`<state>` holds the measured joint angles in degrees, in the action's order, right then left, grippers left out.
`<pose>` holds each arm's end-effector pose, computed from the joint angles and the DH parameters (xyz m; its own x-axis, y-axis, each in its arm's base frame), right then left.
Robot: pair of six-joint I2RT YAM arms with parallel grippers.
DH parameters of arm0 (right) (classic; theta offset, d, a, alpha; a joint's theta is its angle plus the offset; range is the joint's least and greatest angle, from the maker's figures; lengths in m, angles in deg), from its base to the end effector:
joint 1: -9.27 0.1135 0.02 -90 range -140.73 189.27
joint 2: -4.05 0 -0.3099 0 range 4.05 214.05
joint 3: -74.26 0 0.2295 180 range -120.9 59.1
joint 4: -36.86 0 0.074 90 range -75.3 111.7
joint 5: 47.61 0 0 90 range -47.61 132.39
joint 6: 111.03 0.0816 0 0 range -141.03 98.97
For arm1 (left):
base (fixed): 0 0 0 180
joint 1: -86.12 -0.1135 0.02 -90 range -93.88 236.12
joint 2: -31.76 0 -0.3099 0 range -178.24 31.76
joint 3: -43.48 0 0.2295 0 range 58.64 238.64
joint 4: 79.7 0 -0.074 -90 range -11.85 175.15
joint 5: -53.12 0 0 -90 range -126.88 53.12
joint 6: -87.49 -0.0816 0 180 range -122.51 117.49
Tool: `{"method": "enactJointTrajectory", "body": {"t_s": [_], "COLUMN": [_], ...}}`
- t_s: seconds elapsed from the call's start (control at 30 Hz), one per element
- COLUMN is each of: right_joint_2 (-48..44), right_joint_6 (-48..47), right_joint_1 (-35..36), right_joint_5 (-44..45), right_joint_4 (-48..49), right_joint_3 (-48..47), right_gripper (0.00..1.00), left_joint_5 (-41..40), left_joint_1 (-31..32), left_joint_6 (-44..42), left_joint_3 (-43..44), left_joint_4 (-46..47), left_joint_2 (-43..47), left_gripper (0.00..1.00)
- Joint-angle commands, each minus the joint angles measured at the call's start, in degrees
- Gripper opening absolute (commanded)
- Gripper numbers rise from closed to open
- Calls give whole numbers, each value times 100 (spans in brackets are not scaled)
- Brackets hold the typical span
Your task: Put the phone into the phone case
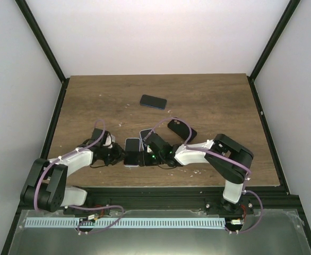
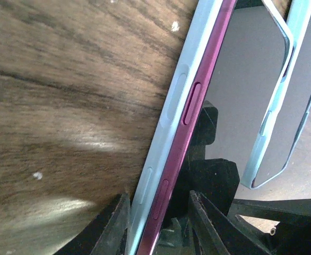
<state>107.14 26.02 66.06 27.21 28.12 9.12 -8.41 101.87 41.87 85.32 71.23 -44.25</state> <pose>0.1880 0.3262 0.1631 -0.9346 -0.1379 -0.3279 -0.3255 0.7034 0.6319 0.1825 -0.0919 0.1552 -0.9256 -0.3778 -0.0241 -0.2829 0.7326 -0.6191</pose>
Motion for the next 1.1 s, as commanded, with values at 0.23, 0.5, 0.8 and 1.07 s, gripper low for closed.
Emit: {"method": "enactJointTrajectory", "body": {"t_s": [0.23, 0.5, 0.8, 1.07], "right_joint_2": [419, 341, 292, 393], "right_joint_6": [695, 1049, 1409, 1644], "right_joint_1": [-543, -553, -557, -556], "right_joint_5": [-366, -1222, -1521, -1602], "right_joint_4": [1392, 2237, 2887, 3169], "right_joint_3": [9, 2, 67, 48], "right_gripper": [50, 53, 54, 53], "left_joint_5": [244, 216, 188, 228], "left_joint_1": [-112, -113, -120, -130], "left_joint_6": [92, 44, 165, 186], "left_joint_3": [-175, -140, -482, -611], "left_joint_4": [797, 501, 234, 299], "left_joint_2": [-442, -311, 488, 632], "left_gripper": [23, 35, 44, 37]}}
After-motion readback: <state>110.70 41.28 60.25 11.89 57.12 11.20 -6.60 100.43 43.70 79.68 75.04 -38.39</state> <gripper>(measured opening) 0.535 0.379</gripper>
